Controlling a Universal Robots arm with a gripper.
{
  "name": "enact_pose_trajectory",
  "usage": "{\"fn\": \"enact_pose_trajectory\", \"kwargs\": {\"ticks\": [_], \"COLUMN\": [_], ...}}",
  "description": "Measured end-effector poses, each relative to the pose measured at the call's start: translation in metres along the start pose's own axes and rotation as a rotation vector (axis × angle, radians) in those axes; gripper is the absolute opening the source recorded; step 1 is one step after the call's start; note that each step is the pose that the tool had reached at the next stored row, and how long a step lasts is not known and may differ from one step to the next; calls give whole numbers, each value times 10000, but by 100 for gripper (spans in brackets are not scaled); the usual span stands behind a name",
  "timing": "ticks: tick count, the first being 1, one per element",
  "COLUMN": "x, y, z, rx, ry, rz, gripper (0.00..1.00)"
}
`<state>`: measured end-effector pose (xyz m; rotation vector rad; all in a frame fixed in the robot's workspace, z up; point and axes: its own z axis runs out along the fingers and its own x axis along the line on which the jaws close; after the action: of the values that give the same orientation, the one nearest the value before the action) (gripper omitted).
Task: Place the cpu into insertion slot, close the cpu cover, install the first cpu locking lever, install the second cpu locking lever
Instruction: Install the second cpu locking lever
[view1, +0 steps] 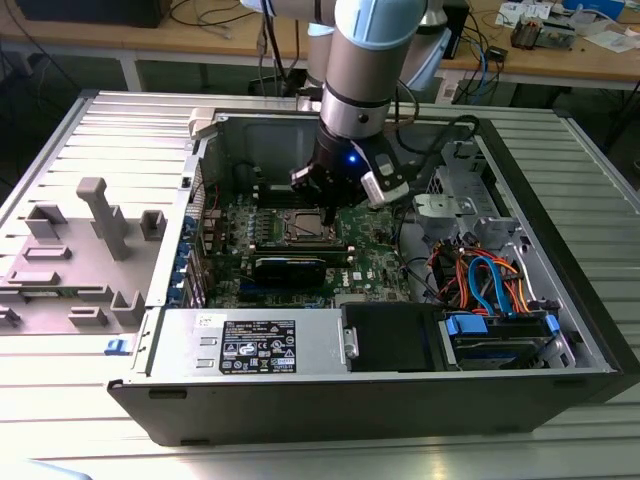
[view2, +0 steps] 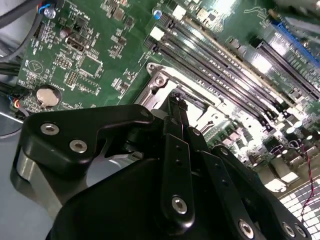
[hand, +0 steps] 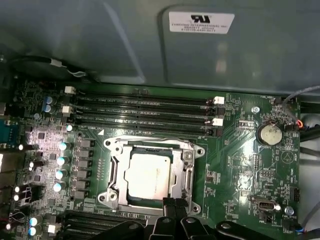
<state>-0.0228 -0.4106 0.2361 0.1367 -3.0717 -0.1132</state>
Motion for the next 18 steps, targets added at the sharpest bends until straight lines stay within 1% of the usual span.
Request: {"fn": "enact_pose_trajectory", "kwargs": {"ticks": [2, 3, 4, 5, 6, 7, 8, 9, 12, 13, 14, 15, 17, 18], "x": [5, 10, 15, 23, 31, 48, 68, 82, 147, 188, 250, 314, 401, 428], "y": [-53, -110, -164, -208, -228, -256, -288, -304, -328, -329, -330, -335, -341, -344], "z": [-2, -3, -3, -1, -1, 1, 5, 8, 23, 30, 41, 57, 79, 88], "rx": [-49, -115, -222, -431, -583, -682, -695, -698, -712, -757, -820, -857, -903, -910], "ry": [-4, -10, -20, -38, -51, -60, -60, -61, -62, -66, -71, -75, -78, -79], "rz": [-4, -7, -15, -29, -40, -45, -47, -48, -48, -52, -57, -58, -63, -62], "gripper": [11, 11, 11, 11, 11, 11, 11, 11, 11, 11, 11, 11, 11, 11]}}
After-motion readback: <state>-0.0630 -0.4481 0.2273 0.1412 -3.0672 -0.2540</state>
